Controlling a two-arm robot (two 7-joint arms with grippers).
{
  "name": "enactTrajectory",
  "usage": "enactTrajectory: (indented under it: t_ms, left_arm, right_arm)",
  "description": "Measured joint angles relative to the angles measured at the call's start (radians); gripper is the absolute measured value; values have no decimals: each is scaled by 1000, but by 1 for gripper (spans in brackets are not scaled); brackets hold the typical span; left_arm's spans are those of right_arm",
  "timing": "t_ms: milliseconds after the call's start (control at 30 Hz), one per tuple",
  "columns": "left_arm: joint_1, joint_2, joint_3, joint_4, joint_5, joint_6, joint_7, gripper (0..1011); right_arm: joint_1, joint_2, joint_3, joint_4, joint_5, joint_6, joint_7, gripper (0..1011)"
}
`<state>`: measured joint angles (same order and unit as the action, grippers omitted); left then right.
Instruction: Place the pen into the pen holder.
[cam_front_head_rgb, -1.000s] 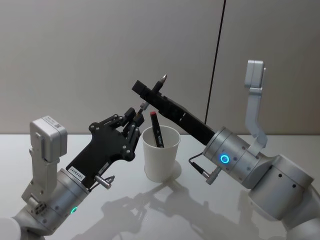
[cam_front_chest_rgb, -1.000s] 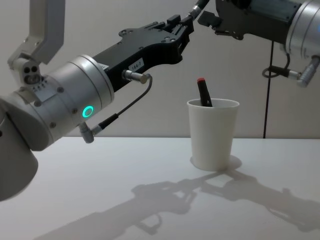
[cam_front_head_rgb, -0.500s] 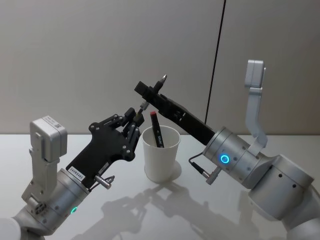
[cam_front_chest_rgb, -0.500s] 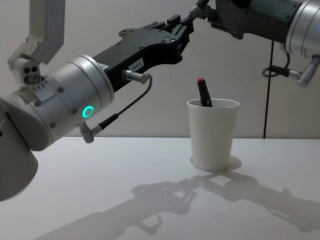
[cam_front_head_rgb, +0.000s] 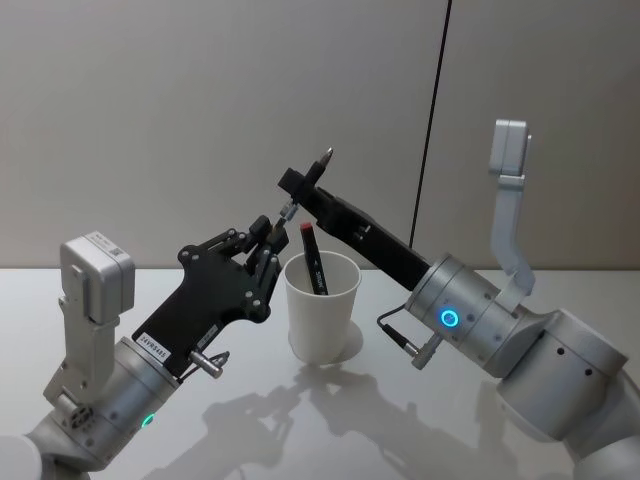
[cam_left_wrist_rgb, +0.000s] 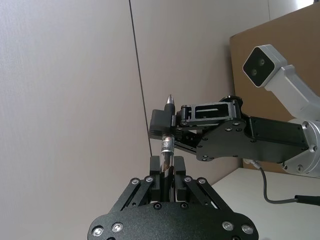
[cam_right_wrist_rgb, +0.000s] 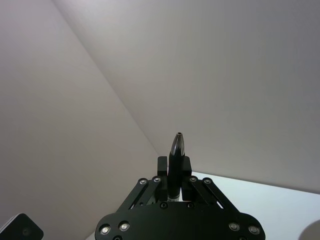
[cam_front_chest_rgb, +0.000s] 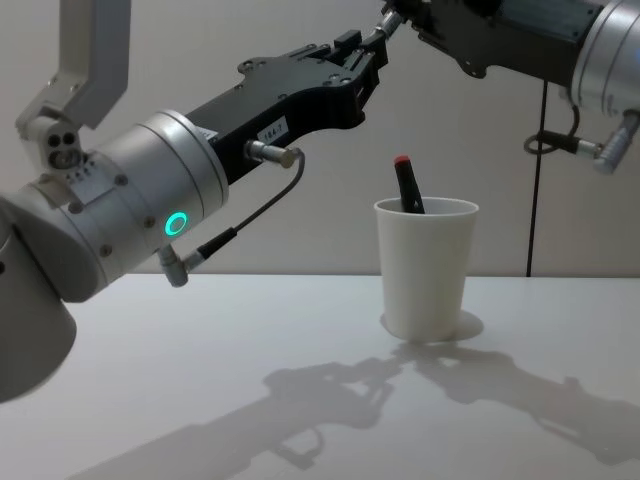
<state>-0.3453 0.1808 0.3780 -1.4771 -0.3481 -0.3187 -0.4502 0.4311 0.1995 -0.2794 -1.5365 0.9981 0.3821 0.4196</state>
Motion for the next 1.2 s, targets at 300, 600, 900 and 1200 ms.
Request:
enactTrajectory:
  t_ms: [300,600,900,1200]
  left_arm:
    - [0,0,0,0,0,0,0,167]
    - [0,0,0,0,0,0,0,167]
    - [0,0,0,0,-1,-1,0,389]
    - [0,0,0,0,-1,-1,0,672]
  right_arm:
    - [0,0,0,0,0,0,0,135]
    - [0,0,0,0,0,0,0,135]
    - [0,1,0,1,0,0,-1,135]
    - [0,1,0,0,0,-1,-1,135]
